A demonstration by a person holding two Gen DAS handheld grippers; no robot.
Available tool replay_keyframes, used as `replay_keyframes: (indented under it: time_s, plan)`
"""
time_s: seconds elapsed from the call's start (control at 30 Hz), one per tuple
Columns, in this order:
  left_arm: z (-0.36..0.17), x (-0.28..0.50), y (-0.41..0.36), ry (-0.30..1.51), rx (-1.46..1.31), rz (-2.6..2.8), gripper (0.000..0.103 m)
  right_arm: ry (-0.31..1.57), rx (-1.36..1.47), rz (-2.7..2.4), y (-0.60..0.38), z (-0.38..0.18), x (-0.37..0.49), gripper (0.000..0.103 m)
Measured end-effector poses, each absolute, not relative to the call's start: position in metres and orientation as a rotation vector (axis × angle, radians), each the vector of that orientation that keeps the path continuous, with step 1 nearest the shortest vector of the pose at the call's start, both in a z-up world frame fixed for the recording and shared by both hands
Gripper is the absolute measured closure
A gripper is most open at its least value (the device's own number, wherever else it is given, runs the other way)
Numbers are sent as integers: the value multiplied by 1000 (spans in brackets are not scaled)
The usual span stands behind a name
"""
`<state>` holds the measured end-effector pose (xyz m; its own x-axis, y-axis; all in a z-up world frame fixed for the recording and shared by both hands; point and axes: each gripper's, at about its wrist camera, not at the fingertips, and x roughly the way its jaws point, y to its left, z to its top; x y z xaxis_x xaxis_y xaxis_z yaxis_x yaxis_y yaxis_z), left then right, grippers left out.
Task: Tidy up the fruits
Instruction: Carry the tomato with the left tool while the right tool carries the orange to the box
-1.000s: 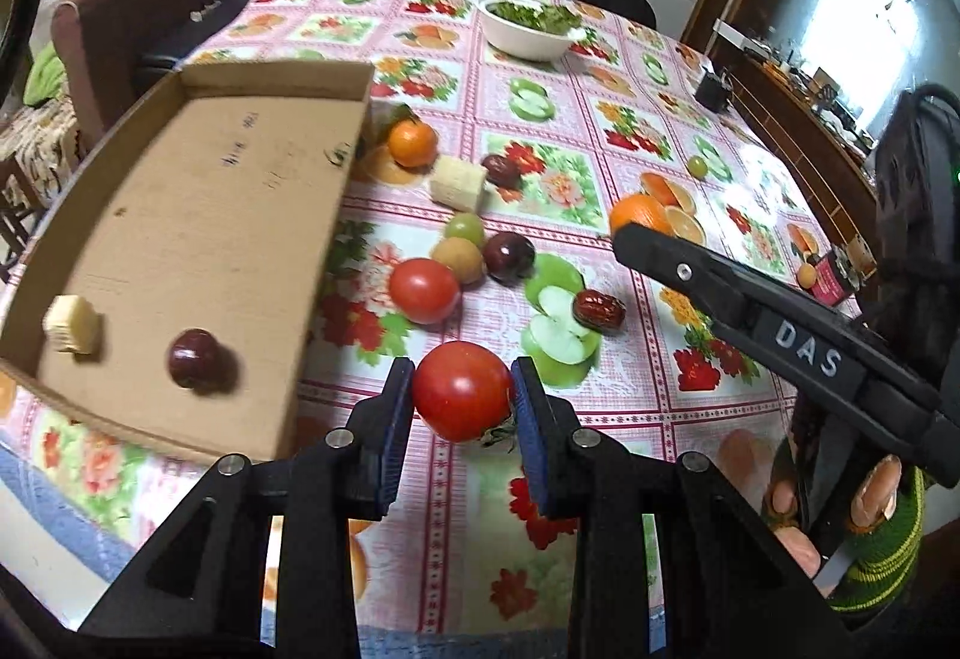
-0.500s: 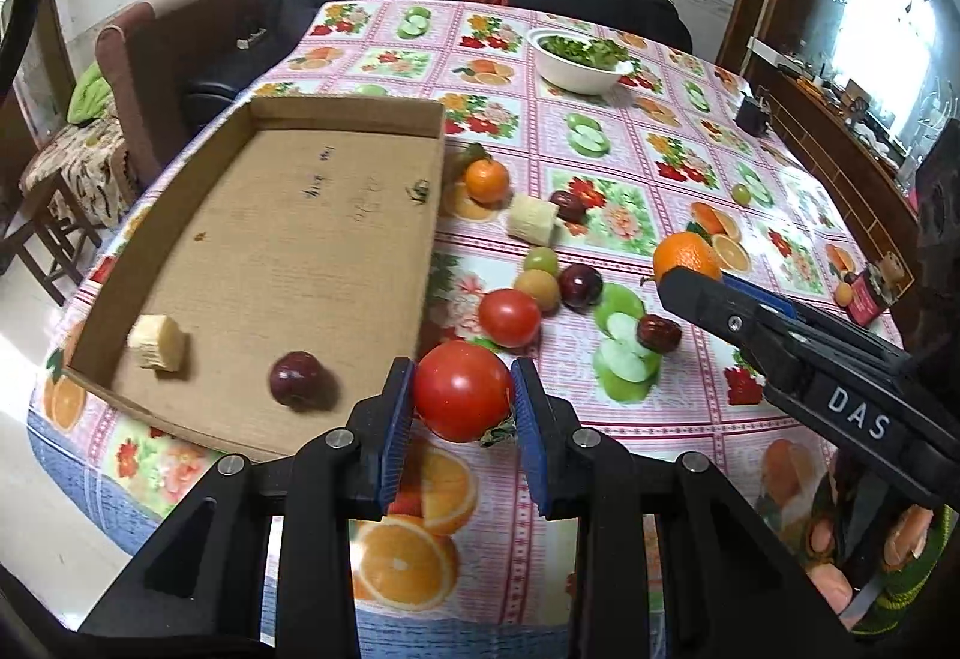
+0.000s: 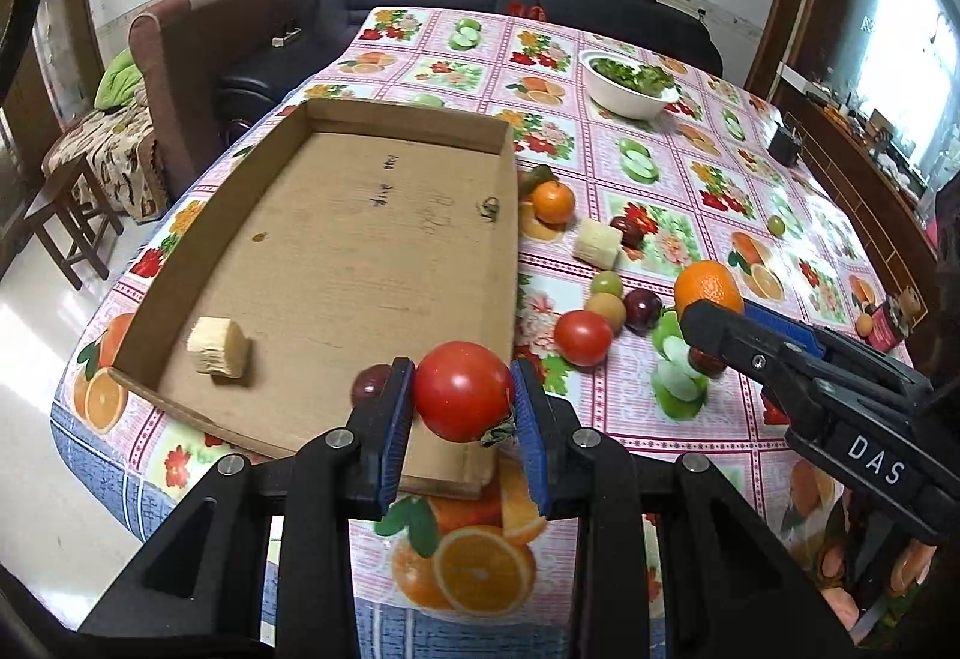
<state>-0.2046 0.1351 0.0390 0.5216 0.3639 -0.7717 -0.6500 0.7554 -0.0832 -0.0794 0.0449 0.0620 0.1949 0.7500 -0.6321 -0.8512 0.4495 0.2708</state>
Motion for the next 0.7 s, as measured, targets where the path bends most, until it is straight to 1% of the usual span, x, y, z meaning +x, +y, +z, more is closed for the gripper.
replay_keyframes:
  time_s: [0.37,0.57,0.7]
  plan:
    - [42,-230,178,782,-441,699,73,794,-196,1170,74,62,-96,68]
    - [43,-238,226,776,-468,776,73,786,-240,1223,101,66,-111,68]
    - [31,-235,261,805,-515,809,73,786,-281,1282,137,64,-125,68]
